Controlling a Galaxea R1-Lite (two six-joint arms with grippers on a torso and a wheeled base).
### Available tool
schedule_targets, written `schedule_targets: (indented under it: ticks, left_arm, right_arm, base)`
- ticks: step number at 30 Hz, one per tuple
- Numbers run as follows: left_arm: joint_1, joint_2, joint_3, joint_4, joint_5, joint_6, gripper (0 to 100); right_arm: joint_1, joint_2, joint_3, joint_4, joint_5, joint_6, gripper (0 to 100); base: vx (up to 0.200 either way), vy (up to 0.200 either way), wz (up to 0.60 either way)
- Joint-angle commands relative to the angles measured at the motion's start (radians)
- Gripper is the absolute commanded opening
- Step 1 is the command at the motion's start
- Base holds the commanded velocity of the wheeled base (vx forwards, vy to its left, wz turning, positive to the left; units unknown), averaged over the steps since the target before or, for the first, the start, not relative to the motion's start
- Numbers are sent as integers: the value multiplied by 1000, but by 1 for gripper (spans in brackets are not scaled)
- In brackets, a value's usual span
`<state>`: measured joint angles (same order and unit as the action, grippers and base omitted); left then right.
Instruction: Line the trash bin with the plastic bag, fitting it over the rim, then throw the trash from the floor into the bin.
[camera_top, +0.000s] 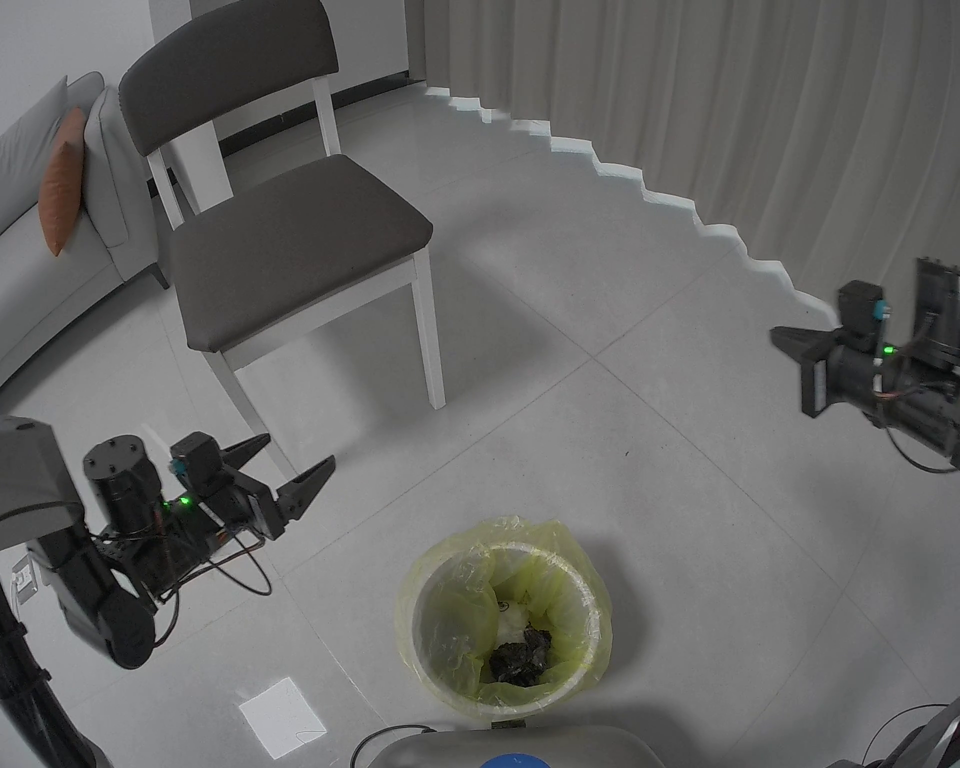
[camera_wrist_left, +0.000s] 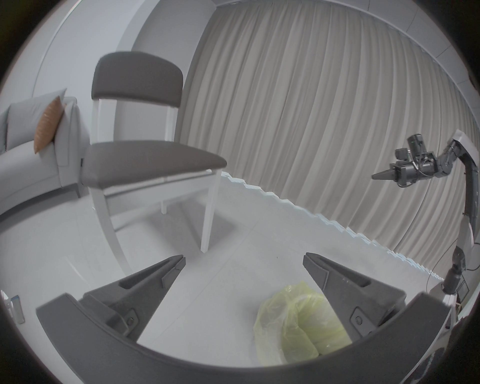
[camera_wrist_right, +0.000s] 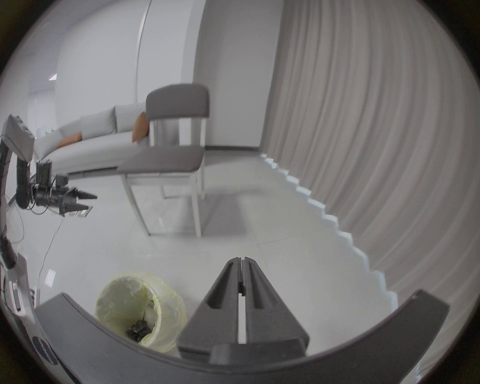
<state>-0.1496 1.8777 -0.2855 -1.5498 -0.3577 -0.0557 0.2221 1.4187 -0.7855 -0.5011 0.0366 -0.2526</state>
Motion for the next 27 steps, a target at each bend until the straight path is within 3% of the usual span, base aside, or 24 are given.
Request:
schedule_targets:
  ticks: [1, 4, 10, 11, 12, 13, 14, 19, 23, 27]
  left_arm:
    - [16, -631, 286, 131, 69, -10, 100]
    - [10, -836, 284, 341, 75, -9, 100]
    - [24, -1361, 63, 1111, 69, -10, 100]
    - [25, -1368, 59, 1126, 69, -10, 100]
    - [62, -1453, 3, 1272, 63, -10, 100]
    - [62, -1453, 3, 1272, 63, -10, 100]
    - [93, -1554, -41, 1404, 17, -12, 100]
    - [108, -1714, -35, 1521, -40, -9, 100]
    - [143, -1878, 40, 1623, -37, -4, 100]
    - [151, -1878, 129, 1599, 57, 14, 100]
  right_arm:
    - [-106, -698, 382, -40, -60, 110, 0]
    - [-130, -830, 431, 33, -21, 153, 0]
    - [-173, -1239, 473, 466, 29, 193, 0]
    - [-173, -1247, 471, 475, 29, 193, 0]
    - [-173, -1327, 466, 565, 29, 194, 0]
    - [-173, -1327, 466, 565, 29, 194, 0]
    - [-199, -1380, 477, 602, 23, 207, 0]
    - [-224, -1419, 568, 581, 12, 236, 0]
    - [-224, -1419, 735, 457, 68, 220, 0]
    - [-222, -1419, 786, 417, 83, 285, 0]
  base:
    - [0, 0, 0]
    - [0, 0, 0]
    - [0, 0, 0]
    - [0, 0, 0]
    - [0, 0, 0]
    - [0, 0, 0]
    - [0, 0, 0]
    - [0, 0, 0]
    - [0, 0, 0]
    - [0, 0, 0]
